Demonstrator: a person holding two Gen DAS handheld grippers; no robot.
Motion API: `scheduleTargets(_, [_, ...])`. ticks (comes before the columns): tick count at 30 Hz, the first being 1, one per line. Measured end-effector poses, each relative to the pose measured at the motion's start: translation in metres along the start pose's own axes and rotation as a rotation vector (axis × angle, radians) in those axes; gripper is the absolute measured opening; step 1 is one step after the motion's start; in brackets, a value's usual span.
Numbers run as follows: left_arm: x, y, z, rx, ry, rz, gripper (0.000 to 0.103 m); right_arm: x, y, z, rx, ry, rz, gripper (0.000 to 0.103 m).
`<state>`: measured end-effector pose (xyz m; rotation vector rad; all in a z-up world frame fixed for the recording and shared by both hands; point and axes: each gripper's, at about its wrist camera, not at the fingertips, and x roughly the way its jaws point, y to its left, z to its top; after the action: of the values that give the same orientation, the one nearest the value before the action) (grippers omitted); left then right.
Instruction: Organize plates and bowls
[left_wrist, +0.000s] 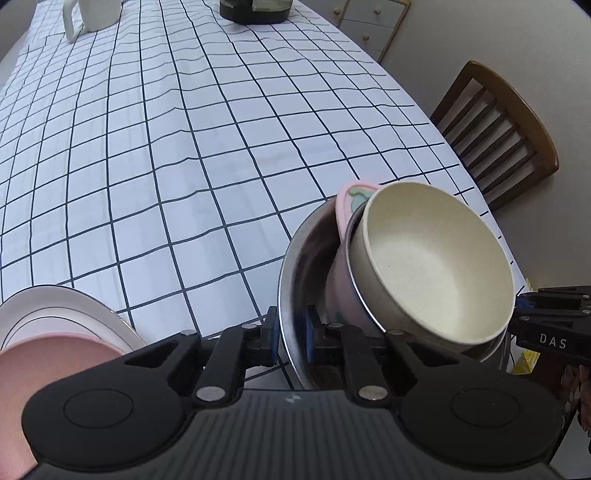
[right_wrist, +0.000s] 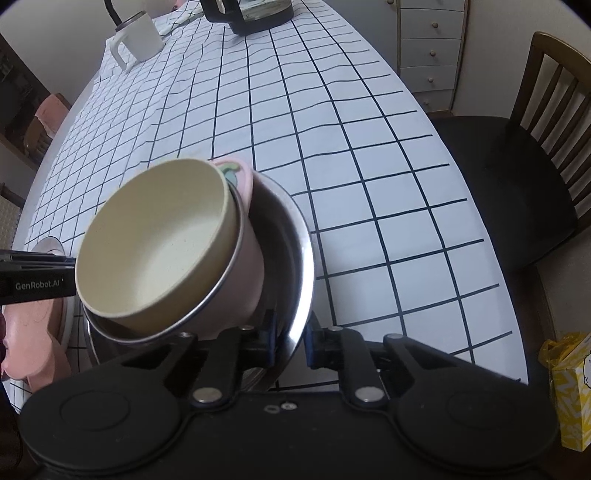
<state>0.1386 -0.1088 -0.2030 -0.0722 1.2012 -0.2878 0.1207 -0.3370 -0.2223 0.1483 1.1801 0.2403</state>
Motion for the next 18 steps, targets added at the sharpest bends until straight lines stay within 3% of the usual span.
scheduleTargets(18, [-0.088, 0.023, -0.013, -0.054, -0.136, 0.029, 0.013, -0.057, 0.048, 0.008, -0.104, -0.114, 0.036, 0.015])
